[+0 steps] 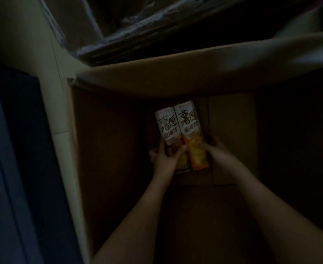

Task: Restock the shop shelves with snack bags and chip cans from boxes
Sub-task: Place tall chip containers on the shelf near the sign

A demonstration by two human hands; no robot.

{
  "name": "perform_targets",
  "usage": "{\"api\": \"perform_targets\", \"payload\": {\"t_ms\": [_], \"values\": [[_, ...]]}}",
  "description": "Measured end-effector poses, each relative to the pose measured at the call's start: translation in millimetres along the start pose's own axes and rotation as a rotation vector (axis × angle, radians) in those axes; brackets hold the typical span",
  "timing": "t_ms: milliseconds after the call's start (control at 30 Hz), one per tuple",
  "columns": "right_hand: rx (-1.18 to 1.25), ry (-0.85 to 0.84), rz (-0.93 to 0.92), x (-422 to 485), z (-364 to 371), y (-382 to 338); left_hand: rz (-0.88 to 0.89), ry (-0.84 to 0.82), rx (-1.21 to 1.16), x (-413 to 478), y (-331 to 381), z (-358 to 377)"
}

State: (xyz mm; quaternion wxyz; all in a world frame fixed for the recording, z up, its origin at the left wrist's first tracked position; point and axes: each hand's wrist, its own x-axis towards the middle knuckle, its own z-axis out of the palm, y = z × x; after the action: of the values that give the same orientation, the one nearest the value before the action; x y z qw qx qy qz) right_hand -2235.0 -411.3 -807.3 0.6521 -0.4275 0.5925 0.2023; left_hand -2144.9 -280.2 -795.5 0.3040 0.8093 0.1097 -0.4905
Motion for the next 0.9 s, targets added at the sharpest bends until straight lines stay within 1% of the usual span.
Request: {"api": "perform_targets", "payload": {"t_ms": [67,133,333,467,567,733,800,900], "values": [[0.024,-0.017,0.023,4.9,0.2,1.6,-0.033,-0.079,-0.160,8.0,-2.6,-1.6],[0.044,-0.017,0.027,14.6,-0.4,5.4,-0.041,-0.148,-0.242,13.1,-1.9,0.2],[0.119,-0.074,0.065,23.0,-9.3,10.5,-0.028,-0.243,-0.309,17.8,1.8,6.2],[0.176,-0.082,0.061,-12.1,-21.3,3.6,-0.054,-0.323,-0.336,-9.8,10.6,-1.6],[0.190,-0.086,0.041,-71.9,-32.4,-16.5,-0.069,-0.358,-0.349,-60.9,33.6,-17.4],[0.267,-0.046,0.020,-206.7,-46.1,-57.0,0.004,-0.425,-0.357,-176.5,95.2,-66.1],[0.304,-0.023,-0.007,-268.1,-50.6,-77.8,0.053,-0.463,-0.332,-225.0,123.7,-87.4],[0.360,0.014,-0.124,-365.8,-62.8,-116.9,0.171,-0.537,-0.297,-301.7,178.0,-117.3]]}}
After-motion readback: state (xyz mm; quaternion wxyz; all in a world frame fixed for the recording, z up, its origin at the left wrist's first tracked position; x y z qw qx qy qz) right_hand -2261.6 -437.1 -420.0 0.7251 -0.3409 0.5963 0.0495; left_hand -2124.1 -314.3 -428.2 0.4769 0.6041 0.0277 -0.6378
